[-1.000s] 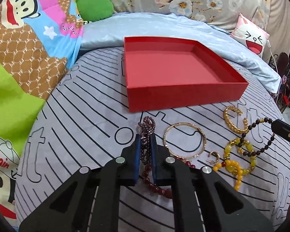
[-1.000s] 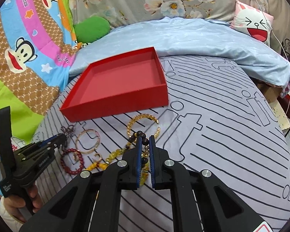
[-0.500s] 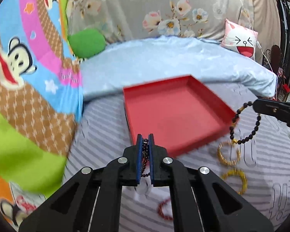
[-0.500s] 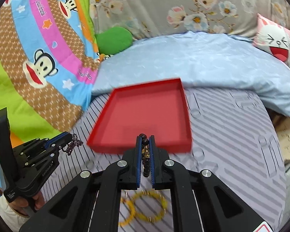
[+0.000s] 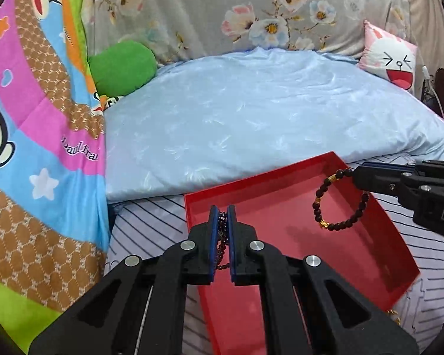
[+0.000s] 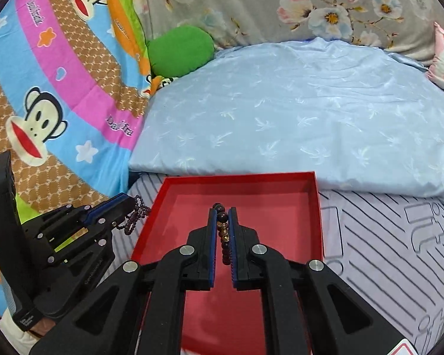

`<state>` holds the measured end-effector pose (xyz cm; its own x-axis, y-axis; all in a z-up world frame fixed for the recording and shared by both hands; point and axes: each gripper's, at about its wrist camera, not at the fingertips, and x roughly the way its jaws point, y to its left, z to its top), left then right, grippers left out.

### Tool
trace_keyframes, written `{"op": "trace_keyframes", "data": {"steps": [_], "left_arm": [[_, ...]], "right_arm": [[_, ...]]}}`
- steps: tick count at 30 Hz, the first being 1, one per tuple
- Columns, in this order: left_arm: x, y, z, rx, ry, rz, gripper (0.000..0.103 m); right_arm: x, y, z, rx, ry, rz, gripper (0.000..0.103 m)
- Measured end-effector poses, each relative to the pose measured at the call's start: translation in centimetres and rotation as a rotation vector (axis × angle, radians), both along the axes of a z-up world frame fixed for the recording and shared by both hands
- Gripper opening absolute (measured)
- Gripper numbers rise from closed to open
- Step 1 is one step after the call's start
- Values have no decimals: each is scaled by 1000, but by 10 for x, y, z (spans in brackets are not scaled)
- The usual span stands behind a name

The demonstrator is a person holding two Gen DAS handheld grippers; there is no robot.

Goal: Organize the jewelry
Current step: 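Carry both held bracelets into the red tray and open both tools, then withdraw both open tools from the tray toward the remaining bracelets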

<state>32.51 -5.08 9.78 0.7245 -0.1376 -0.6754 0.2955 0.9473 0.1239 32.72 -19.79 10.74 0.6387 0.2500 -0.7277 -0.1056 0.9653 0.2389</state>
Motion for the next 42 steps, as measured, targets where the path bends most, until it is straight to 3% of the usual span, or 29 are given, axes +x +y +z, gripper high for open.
{"op": "trace_keyframes", "data": {"steps": [8,14,15,16,18,29,42], "left_arm": [[52,-26,-45,52,108,9,6],[61,-42,-62,39,163,-2,9],[60,-41,-60,22,160,9,22],[59,-38,-56,3,152,23,49],[54,-30,-46,-35,113,55,69],[1,22,-2,-128,28,137,69],[-95,52,4,-134,8,127,69]], "right_arm": [[48,-17,-45,-104,113,-38,8],[49,-32,-54,-180,117,-76,15],[46,-36,-54,-174,112,-83,20],[44,-38,-52,-170,105,-88,28],[35,-42,-46,-173,76,-100,38],[-25,-44,-7,-118,-7,-89,43],[-120,-35,6,-121,-37,-93,43]]}}
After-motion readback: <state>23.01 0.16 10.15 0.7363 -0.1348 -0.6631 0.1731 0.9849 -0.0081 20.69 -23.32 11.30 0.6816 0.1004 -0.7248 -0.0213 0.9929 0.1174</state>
